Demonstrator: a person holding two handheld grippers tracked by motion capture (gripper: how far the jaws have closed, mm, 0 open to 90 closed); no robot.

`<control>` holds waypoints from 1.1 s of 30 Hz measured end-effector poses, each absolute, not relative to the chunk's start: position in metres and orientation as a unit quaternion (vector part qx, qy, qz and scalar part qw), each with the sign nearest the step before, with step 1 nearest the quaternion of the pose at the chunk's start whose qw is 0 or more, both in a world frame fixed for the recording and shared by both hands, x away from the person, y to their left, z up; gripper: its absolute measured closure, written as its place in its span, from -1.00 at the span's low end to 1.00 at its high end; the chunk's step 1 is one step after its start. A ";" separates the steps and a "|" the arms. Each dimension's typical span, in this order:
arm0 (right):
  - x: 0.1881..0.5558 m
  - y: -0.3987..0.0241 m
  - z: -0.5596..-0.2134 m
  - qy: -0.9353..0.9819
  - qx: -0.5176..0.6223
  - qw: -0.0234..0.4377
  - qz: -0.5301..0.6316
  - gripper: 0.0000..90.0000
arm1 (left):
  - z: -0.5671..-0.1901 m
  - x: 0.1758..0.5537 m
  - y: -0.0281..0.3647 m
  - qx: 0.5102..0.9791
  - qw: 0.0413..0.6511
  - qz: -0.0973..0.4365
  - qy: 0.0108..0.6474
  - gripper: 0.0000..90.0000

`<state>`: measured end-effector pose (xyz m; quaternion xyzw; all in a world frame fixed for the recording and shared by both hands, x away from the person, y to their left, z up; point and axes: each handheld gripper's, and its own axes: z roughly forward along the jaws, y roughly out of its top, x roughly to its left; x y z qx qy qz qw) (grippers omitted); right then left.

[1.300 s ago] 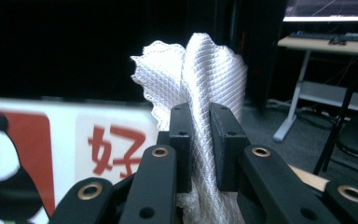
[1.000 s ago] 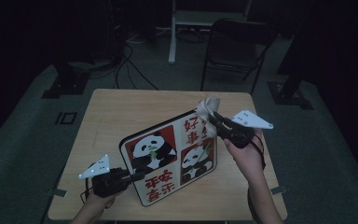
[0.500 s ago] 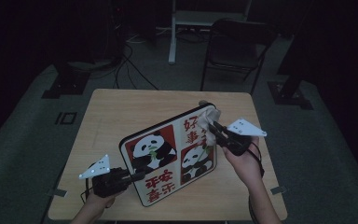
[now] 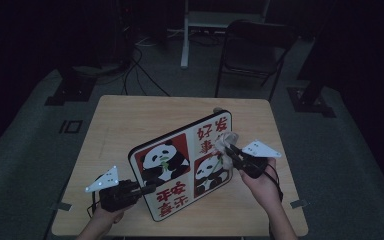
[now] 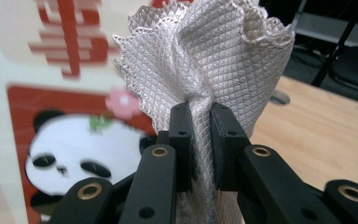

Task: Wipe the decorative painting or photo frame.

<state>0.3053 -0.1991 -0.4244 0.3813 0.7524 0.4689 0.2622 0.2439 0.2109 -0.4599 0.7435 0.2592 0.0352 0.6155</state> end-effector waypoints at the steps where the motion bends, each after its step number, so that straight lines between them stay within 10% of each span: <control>1: 0.305 -0.200 -0.428 0.754 0.383 0.260 0.466 0.78 | -0.460 0.244 0.211 0.744 0.615 0.035 0.259 0.75; 33: 0.294 -0.207 -0.525 0.815 0.426 0.193 0.342 0.78 | -0.460 0.244 0.209 0.743 0.616 0.034 0.258 0.73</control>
